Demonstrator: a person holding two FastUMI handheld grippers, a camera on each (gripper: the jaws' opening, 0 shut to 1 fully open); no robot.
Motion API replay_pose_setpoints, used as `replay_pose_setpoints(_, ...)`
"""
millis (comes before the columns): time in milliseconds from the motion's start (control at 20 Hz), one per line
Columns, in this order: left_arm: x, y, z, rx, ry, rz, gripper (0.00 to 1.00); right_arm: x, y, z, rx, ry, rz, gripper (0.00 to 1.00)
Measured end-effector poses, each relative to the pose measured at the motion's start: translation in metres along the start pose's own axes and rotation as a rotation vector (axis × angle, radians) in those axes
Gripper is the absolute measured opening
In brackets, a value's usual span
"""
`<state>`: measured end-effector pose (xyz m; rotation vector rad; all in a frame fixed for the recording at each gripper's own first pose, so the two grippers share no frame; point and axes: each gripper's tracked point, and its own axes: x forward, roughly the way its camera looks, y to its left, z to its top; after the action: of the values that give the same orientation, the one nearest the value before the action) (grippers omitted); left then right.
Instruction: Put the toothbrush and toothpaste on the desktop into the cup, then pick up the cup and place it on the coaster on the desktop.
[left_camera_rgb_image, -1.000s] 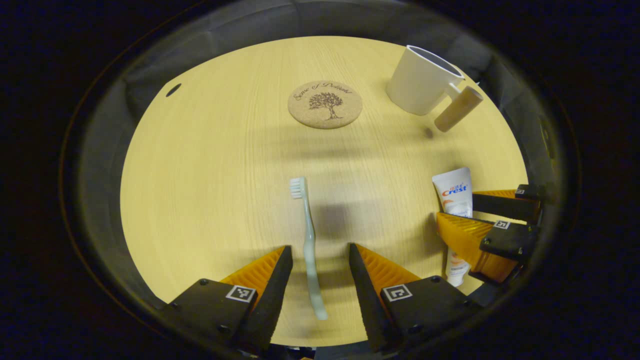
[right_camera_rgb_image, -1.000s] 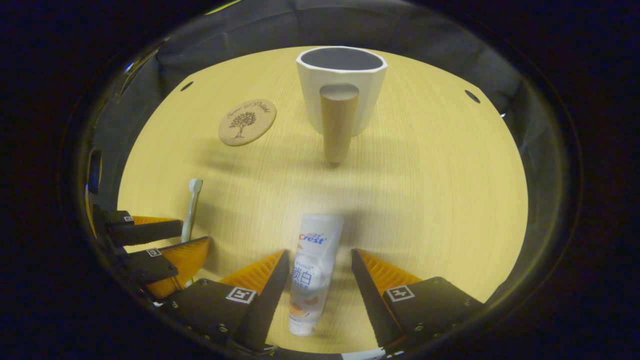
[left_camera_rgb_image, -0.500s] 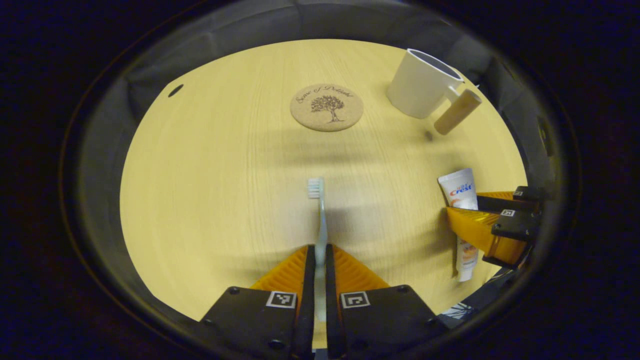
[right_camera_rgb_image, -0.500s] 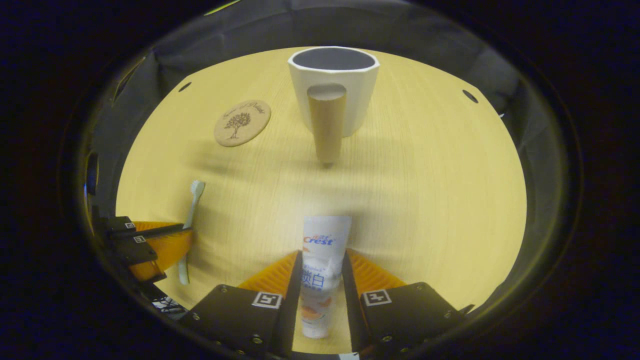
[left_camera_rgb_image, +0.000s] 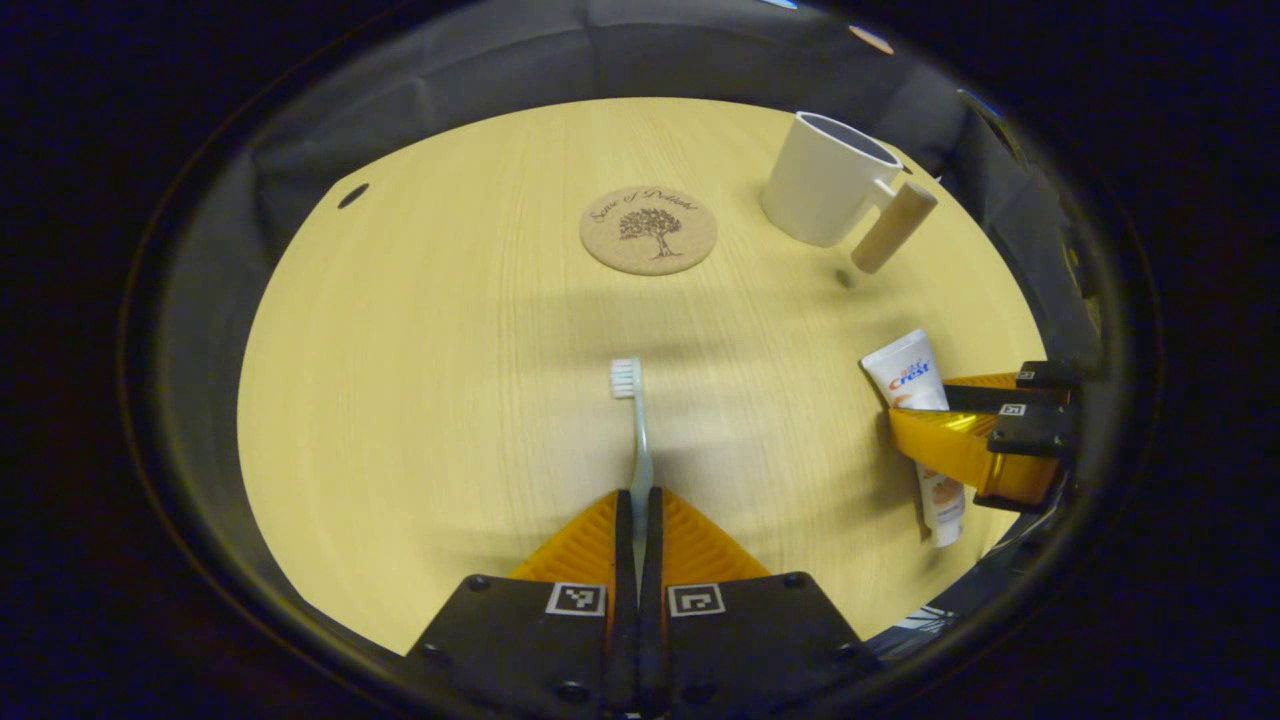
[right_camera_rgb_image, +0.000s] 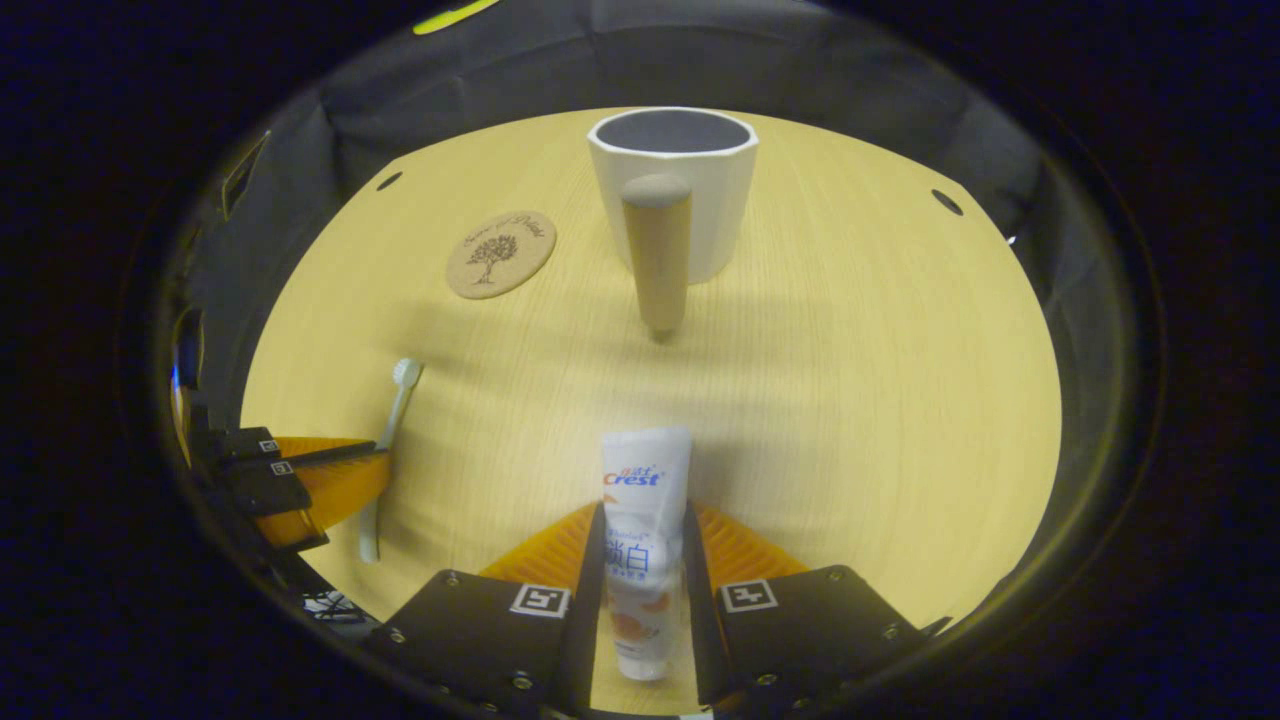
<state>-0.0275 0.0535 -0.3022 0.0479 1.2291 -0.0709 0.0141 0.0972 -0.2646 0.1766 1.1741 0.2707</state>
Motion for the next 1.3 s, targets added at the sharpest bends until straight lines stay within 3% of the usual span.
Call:
replay_pose_setpoints(150,0.001,0.0,0.0,0.018,-0.014,0.004,0.08,-0.001,-0.001,0.0,0.002,-0.018,0.013,0.4)
replay_pose_setpoints(200,0.0,0.0,0.001,0.015,-0.018,0.003,0.08,-0.001,-0.001,0.0,0.025,-0.024,0.019,0.33)
replay_pose_setpoints(400,0.0,0.001,0.002,0.009,-0.049,-0.015,0.08,-0.002,-0.002,0.0,0.059,-0.048,0.05,0.33)
replay_pose_setpoints(800,-0.006,0.002,0.003,-0.017,-0.203,-0.077,0.08,-0.021,-0.012,0.014,0.108,-0.281,0.069,0.33)
replay_pose_setpoints(1300,-0.022,0.0,0.021,-0.053,-0.418,-0.142,0.08,-0.054,-0.006,0.023,-0.023,-0.578,-0.047,0.33)
